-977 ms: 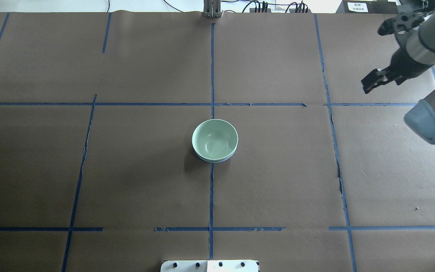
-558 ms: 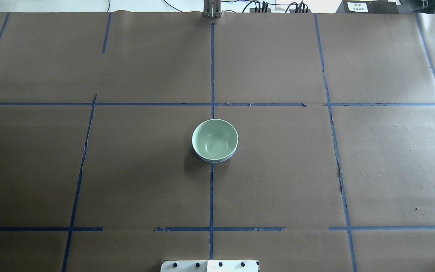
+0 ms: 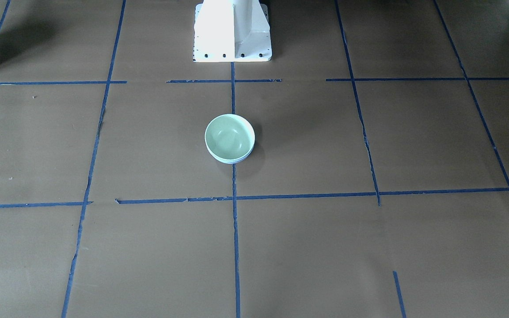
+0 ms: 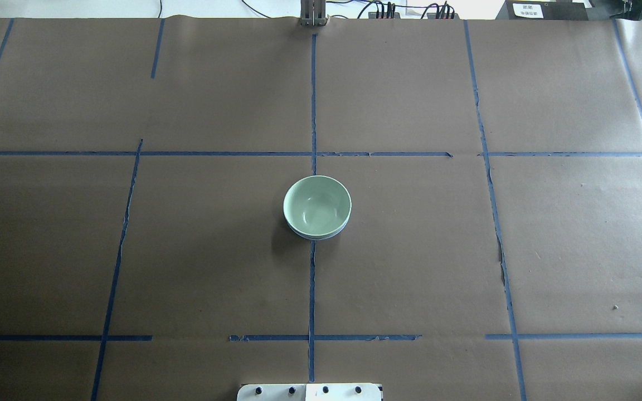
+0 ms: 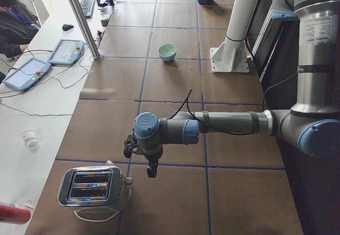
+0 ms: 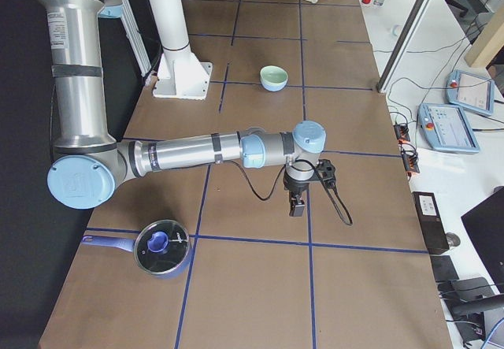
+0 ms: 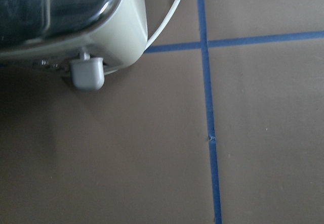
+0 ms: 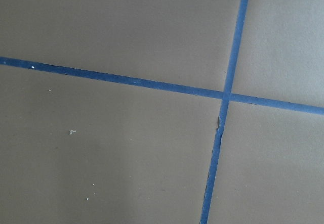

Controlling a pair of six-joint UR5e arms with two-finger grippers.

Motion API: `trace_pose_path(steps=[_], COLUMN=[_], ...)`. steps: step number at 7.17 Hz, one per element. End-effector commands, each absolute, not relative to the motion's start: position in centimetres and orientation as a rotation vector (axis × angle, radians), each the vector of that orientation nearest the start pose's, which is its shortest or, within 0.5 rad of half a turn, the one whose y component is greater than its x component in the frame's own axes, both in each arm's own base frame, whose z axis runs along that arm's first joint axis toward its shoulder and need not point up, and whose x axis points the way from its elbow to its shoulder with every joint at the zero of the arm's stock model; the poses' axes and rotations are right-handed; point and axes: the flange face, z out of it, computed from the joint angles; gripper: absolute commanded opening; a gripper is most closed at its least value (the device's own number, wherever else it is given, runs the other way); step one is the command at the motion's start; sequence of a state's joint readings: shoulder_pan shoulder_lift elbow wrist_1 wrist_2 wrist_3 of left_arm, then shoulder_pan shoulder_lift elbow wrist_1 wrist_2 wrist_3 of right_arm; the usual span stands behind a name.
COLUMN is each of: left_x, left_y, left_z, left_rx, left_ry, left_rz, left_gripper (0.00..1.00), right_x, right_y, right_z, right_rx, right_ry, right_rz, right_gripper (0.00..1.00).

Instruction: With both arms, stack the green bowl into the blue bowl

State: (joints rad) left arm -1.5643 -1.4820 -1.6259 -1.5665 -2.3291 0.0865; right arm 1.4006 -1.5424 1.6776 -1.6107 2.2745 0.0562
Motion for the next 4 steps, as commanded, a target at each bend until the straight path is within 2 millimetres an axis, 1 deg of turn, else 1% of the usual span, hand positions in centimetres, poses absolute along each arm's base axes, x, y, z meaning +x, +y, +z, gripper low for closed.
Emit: trace_pose_path(steps=[1,2,3,4], left_x=[-6.2,-6.2,-6.2,-6.2], left_y=[-44.6,-44.6,-44.6,-44.6], left_z=[68.2,68.1,68.1,67.9], left_rx=[-0.038,-0.036,-0.036,-0.032], left_ry=[0.761,0.763,0.763,0.763], left_rz=[0.062,0.062,0.062,0.064], left_gripper=[1.00,1.00,1.00,1.00], right_x=[1.9,4.3,5.8,6.5], right_y=[-50.2,-49.7,-49.2,-48.2], right_z=[63.2,65.7,68.5,69.5], right_rx=[-0.014,-0.018,-0.015,-0.022], right_ry=[-0.769,-0.805,-0.807,-0.808], right_rz=[-0.061,-0.061,-0.078,-0.062], right_gripper=[1.00,1.00,1.00,1.00])
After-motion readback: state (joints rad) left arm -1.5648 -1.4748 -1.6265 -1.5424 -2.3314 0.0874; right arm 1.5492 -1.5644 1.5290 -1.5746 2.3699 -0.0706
